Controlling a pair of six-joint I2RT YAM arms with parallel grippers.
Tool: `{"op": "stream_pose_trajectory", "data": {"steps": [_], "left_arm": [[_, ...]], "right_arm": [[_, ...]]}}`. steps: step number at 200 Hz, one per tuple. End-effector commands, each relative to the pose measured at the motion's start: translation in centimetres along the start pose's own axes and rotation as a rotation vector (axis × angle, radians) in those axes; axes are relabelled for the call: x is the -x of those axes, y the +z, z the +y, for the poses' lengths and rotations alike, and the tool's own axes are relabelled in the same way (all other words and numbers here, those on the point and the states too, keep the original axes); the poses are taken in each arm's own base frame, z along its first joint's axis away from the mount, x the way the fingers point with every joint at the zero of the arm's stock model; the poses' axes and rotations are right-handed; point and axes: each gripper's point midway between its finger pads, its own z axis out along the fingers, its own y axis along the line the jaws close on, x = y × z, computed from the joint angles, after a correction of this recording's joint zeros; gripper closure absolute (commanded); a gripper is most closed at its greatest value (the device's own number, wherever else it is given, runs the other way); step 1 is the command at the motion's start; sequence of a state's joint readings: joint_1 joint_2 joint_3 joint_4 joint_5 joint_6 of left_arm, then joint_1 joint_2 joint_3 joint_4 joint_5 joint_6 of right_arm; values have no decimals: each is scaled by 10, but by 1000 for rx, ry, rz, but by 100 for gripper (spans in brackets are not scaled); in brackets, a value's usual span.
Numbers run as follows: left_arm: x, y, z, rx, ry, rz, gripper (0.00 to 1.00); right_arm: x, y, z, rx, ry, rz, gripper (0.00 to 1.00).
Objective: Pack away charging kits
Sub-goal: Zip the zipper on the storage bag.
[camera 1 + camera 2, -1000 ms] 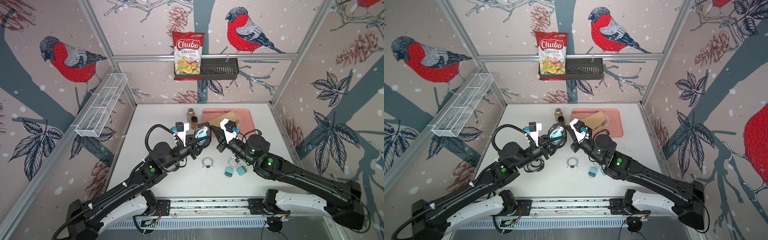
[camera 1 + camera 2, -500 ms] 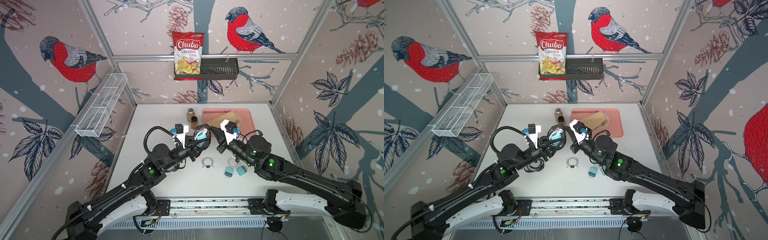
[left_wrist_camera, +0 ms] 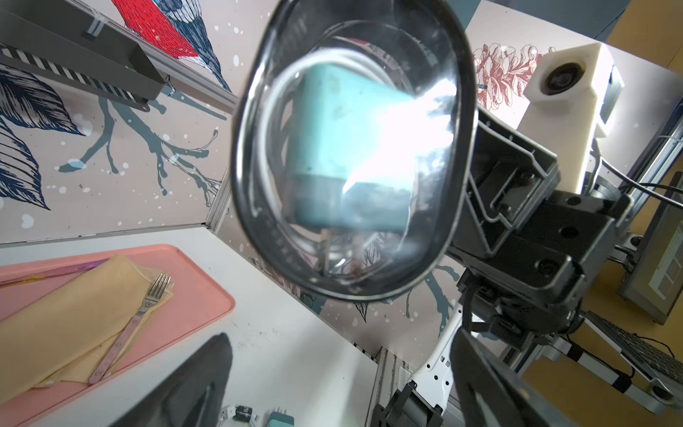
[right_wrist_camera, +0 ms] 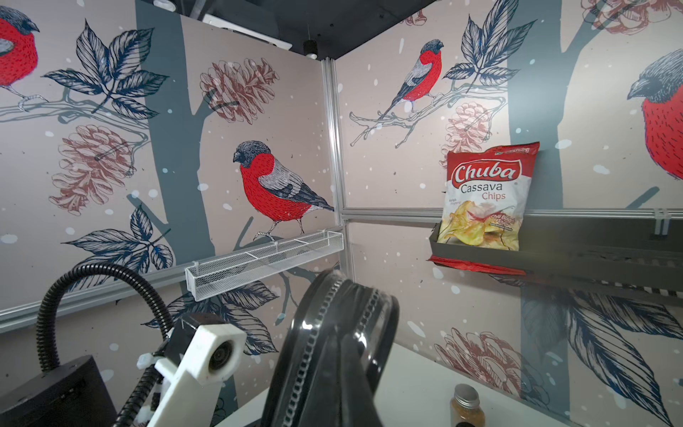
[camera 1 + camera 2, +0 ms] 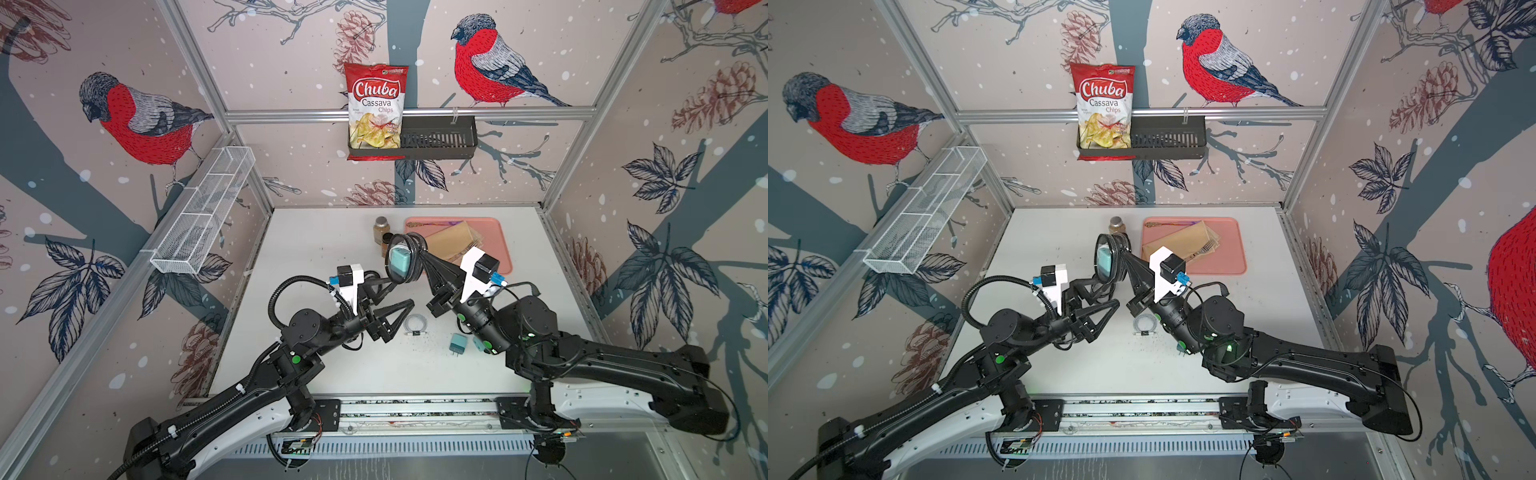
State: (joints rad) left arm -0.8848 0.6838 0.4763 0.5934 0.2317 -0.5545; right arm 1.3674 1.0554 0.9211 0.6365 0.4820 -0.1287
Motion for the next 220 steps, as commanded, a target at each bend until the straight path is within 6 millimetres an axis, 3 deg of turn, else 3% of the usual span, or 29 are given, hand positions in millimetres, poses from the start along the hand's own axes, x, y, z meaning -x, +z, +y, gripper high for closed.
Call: {"op": "stream_pose_trajectory", "data": {"steps": [1,53,117,162,220], "left_arm": [[33,-5,-15,-51,-3,-141,4],[56,-25,-42,-184,-40,-255,4],[66,-7,-27,-110,-143,-268,4],[71,-6,-24,-103,-174,-295,4],[81,-6,-30,-149,-192,-340,4]], "right_arm": [[21,2,0,-23,25,-74,100],[15,10,8,-17,16,-81,100],[26,15,12,0,37,-116,100],[35,21,13,17,44,-138,100],[16,22,5,21,100,-129,100]]}}
